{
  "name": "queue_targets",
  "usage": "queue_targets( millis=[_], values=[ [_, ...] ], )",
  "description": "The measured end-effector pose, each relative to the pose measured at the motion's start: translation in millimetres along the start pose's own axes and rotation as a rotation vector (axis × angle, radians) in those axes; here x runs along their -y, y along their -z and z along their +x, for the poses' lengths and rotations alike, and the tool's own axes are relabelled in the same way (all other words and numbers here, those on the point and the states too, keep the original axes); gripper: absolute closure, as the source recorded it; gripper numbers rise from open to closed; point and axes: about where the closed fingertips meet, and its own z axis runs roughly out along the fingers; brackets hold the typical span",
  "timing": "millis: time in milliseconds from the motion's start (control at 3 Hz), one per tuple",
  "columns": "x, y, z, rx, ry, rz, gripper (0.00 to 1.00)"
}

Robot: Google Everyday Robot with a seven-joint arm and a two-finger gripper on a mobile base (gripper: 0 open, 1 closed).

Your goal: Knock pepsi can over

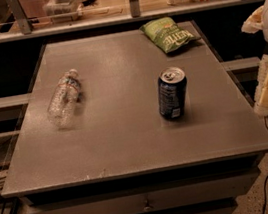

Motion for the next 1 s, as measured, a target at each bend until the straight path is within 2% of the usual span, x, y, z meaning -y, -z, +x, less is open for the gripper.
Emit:
queue_targets(
  millis=[667, 1000],
  values=[
    [0, 1, -2, 0.014, 0.010, 0.002, 0.00],
    [2, -5, -14, 0.093, 0.044, -0.015, 0.00]
  ],
)
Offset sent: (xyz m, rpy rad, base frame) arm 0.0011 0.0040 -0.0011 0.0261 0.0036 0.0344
